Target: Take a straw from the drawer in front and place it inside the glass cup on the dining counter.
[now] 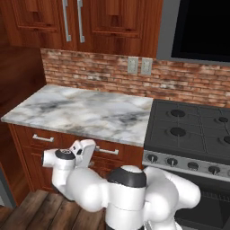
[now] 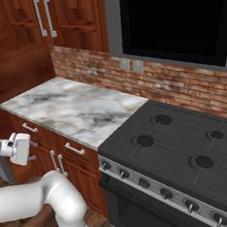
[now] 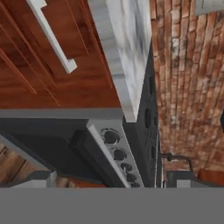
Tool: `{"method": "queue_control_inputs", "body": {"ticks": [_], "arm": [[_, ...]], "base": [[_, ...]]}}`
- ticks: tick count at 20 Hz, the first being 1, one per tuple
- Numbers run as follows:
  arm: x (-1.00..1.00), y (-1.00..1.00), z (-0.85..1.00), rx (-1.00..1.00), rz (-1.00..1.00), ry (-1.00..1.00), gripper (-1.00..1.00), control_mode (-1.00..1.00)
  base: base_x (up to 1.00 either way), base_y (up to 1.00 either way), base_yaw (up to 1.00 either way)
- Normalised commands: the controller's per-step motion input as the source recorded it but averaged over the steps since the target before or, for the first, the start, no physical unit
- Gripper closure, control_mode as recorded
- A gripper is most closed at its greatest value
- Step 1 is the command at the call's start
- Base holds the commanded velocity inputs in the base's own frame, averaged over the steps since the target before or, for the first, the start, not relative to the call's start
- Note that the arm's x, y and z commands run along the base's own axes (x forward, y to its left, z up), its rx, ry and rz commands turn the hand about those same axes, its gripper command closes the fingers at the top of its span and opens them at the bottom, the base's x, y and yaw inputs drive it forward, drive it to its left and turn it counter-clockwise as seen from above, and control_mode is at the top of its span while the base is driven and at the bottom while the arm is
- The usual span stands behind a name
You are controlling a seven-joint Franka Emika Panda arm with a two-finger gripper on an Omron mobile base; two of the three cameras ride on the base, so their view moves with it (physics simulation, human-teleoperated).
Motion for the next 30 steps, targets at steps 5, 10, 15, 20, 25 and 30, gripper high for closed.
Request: {"method": "queue_control_inputs", "body": {"ticks": [5,10,15,20,25,30], "arm": [[0.34,-0.02,-0.38,-0.11,0.00,0.00,-1.00,-1.00],[0.35,-0.08,-0.47,-0.07,0.00,0.00,-1.00,-1.00],[0.15,-0.20,-0.37,-0.03,0.00,0.00,-1.00,-1.00],[0.19,-0.15,-0.25,0.00,0.03,-0.02,-1.00,-1.00],[0.29,-0.01,-0.20,0.00,0.07,-0.05,-1.00,-1.00],[0.32,-0.05,-0.26,0.00,0.11,-0.05,-1.00,-1.00]], "base": [[0.00,0.00,0.00],[0.00,0.00,0.00],[0.00,0.00,0.00],[0.00,0.00,0.00],[0.00,0.00,0.00],[0.00,0.00,0.00]]}}
